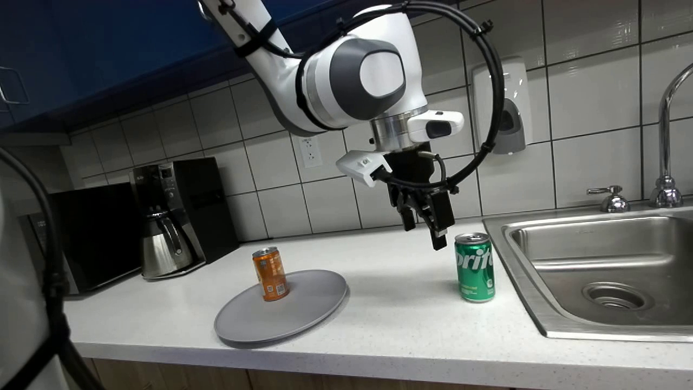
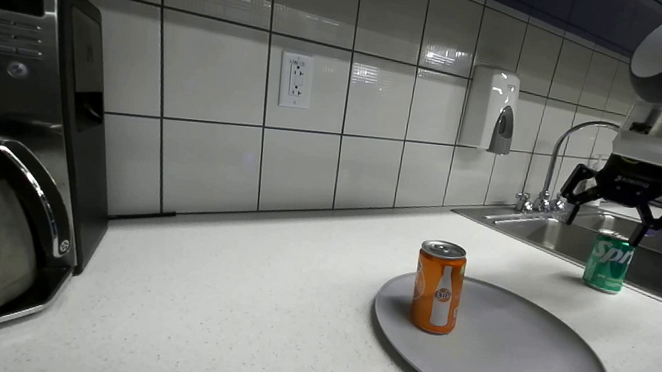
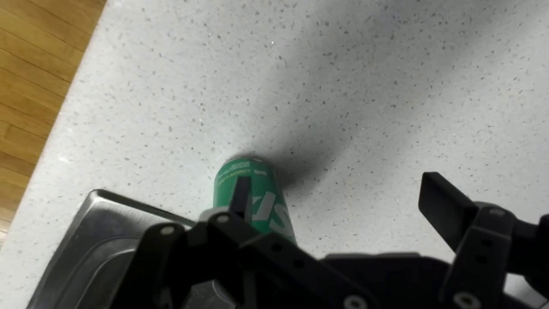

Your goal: Put the cans on the grey plate

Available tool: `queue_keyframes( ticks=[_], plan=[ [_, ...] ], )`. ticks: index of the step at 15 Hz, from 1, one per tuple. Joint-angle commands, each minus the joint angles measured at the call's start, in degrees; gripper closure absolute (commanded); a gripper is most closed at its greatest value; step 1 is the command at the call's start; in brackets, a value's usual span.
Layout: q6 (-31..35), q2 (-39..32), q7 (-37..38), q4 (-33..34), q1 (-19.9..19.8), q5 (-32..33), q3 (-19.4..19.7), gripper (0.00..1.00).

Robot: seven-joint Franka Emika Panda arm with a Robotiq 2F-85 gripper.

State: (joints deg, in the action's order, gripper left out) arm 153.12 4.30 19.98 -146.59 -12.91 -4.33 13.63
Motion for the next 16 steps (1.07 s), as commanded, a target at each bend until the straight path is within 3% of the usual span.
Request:
queue_keyframes(
  ticks=[1, 16],
  plan=[
    [-0.29, -1.10, -0.24, 1.02, -0.97, -1.68, 0.29, 0.00],
    [-1.05, -7.36, -0.07, 6.52, -2.47, -5.13, 3.71, 0.00]
  ],
)
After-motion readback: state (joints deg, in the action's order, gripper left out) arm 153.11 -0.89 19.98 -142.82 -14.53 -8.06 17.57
